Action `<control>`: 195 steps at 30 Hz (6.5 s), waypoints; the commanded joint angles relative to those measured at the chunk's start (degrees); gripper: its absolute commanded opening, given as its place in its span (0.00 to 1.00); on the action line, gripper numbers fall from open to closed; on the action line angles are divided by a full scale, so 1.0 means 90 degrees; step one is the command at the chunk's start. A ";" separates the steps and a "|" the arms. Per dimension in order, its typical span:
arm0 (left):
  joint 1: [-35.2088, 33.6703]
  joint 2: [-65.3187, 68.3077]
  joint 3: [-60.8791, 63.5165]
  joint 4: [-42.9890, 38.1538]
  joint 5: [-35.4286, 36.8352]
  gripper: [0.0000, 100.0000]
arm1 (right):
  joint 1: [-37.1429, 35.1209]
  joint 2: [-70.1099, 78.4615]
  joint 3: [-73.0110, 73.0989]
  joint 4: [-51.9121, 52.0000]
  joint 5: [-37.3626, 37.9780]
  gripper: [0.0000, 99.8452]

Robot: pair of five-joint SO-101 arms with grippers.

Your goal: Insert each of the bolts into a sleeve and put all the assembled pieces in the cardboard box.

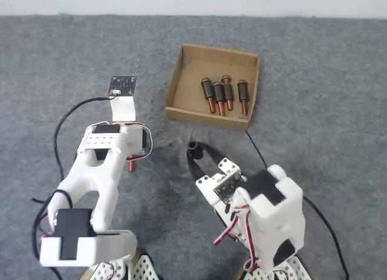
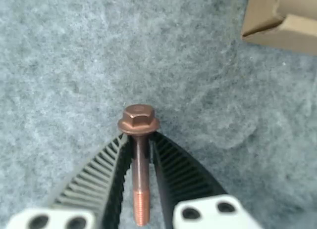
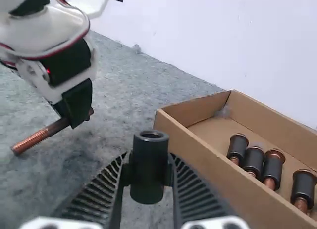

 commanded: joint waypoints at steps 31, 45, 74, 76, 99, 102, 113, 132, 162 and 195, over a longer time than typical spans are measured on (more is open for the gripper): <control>0.0869 -0.0498 -0.1470 -0.0694 0.1582 0.01 | -0.0054 -0.0591 0.0303 -0.0190 -0.0381 0.01; 0.1026 -0.2159 0.0161 -0.3057 0.1592 0.01 | -0.0054 -0.0591 0.0293 -0.0190 -0.0391 0.01; 0.2002 -0.6076 0.3590 -0.4513 0.2735 0.01 | -0.0503 -0.0581 -0.0606 0.0493 -0.0400 0.01; 0.2071 -0.6125 0.3687 -0.4503 0.2735 0.01 | -0.0503 -0.0581 -0.0615 0.0493 -0.0400 0.01; 0.2266 -0.7560 0.4381 -0.3868 0.2706 0.01 | -0.0484 -0.0581 -0.0576 0.0493 -0.0400 0.01; 0.2276 -0.7658 0.4391 -0.3692 0.2696 0.01 | -0.0484 -0.0581 -0.0567 0.0493 -0.0391 0.01; 0.2510 -0.7687 0.4527 -0.3468 0.2413 0.01 | -0.0493 -0.0640 -0.0440 0.0484 -0.0400 0.01; 0.2540 -0.7697 0.5006 -0.3487 0.2071 0.01 | -0.0454 -0.0640 -0.0371 0.0493 -0.0381 0.01; 0.2696 -0.7697 0.5495 -0.3507 0.1915 0.01 | 0.0054 -0.0650 -0.0586 0.0435 -0.0381 0.01; 0.2696 -0.7687 0.5495 -0.3673 0.1963 0.10 | 0.0083 -0.1265 -0.0361 0.0884 -0.0928 0.01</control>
